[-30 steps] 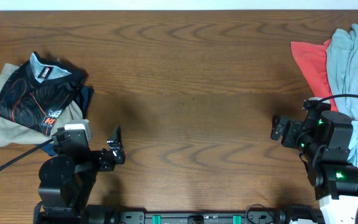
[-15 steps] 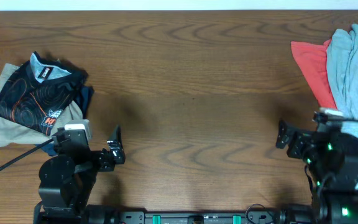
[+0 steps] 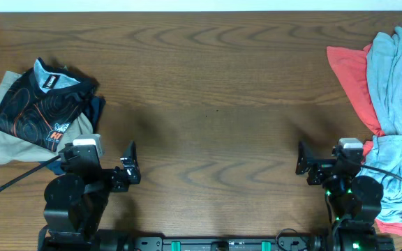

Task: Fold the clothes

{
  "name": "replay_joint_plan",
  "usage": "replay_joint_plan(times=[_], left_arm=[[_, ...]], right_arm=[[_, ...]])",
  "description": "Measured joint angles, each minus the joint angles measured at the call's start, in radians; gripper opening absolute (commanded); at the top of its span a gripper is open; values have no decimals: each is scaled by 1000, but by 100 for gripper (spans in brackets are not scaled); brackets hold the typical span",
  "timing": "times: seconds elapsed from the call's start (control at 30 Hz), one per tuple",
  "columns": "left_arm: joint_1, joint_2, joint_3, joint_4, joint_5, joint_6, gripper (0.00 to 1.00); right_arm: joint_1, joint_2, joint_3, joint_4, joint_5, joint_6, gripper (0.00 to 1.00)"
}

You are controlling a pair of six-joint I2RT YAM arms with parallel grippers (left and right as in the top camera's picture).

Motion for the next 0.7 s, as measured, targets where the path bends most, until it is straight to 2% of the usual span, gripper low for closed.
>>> replay_joint_plan(times=[0.23, 0.7], left_arm=[[0, 0, 0, 0, 0, 0, 98], [0, 0, 0, 0, 0, 0, 98]], right_arm=[[-1, -86, -40, 4, -1, -5, 99], [-2, -87, -40, 7, 1, -18, 99]])
